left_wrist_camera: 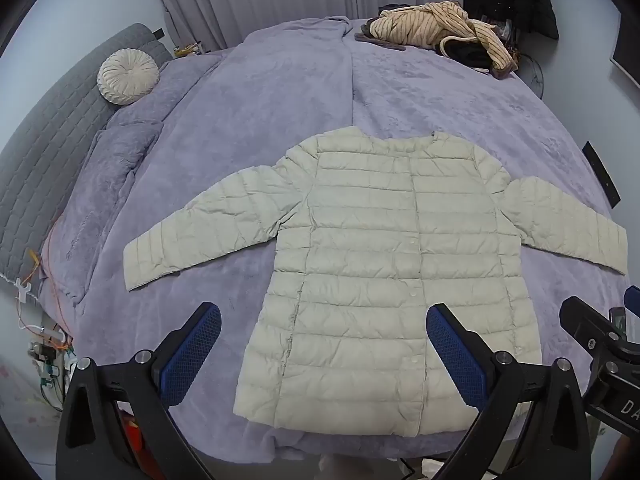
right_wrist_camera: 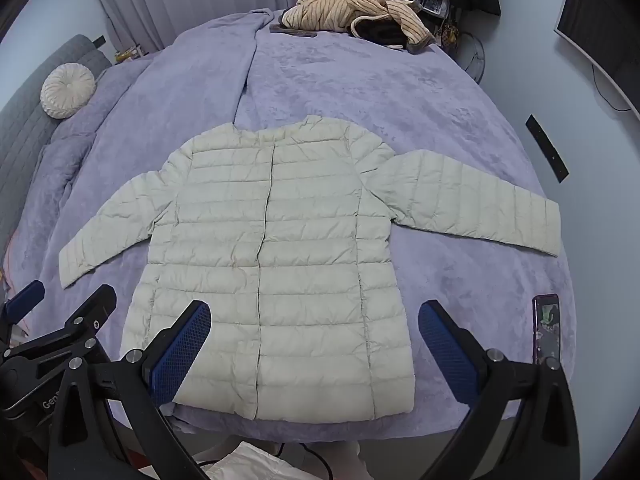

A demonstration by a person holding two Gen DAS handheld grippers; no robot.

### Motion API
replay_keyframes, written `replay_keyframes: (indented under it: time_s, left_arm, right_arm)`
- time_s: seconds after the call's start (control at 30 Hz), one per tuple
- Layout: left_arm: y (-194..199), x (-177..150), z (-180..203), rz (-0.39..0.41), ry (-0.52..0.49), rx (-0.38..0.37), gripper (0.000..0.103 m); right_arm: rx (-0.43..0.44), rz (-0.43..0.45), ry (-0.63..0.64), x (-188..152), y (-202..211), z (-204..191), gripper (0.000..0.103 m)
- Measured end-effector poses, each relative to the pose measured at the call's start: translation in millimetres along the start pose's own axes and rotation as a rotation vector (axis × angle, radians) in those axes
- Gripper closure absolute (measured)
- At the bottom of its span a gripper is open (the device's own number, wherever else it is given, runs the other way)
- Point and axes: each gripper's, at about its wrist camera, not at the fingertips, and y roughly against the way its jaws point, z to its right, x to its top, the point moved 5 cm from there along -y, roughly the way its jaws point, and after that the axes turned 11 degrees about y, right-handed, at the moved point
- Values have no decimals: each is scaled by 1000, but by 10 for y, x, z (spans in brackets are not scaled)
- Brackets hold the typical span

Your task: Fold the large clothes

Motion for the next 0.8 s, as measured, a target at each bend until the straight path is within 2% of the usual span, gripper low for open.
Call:
replay_keyframes:
  time_s: [0.13,0.2,0.33,0.47,0.8]
  left_arm:
    - [15,-7,58,-8,-23,-15,0]
    - [58,37,-31,9,7,-3,0]
    - [0,50,-39,-6,10,6,0]
    - [-9,74,-42,-11,14,3,0]
    - [-8,102,-55,-5,11,-5,0]
  right_arm:
    - [18,5,0,20,1,-35,0]
    - [38,17,-2,36,14,-51,0]
    - [39,20,-11,25,34,76,0]
    - [16,9,-21,66,13,-17,0]
    - [24,13,-21,88,3,-22,0]
